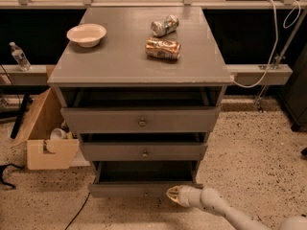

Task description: Close bottom drawer

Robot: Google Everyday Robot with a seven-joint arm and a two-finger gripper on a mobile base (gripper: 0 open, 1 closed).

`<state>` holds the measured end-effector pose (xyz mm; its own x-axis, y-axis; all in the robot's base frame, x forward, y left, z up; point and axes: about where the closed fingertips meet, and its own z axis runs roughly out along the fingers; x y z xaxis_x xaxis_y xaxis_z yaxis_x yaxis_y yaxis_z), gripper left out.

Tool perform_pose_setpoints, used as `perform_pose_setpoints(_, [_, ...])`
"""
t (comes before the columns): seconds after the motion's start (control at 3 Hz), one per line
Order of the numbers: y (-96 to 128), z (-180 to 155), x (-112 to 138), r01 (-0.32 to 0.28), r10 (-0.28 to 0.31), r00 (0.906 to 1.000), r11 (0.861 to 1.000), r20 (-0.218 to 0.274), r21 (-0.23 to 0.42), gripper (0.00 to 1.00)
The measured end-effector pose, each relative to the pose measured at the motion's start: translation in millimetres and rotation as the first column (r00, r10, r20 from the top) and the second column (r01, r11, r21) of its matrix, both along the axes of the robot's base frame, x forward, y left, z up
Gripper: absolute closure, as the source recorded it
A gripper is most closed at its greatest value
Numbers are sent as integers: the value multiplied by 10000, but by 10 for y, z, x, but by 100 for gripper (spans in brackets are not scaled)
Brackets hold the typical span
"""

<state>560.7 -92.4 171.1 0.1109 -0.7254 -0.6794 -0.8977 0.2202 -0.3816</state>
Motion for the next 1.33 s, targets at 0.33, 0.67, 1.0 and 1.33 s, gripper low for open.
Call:
perform_pose_setpoints(0.33, [33,64,172,-194,188,9974,9998,693,66,100])
perform_pose_setpoints(0.67, [99,109,323,-485,460,9934,9986,1050,212,100])
perform_pose_setpoints(1.0, [208,73,442,-817,781,9912,9962,1071,291,100])
perform_pose_setpoints(1.33, [343,-19,571,-1119,1092,9900,9934,889,267,100])
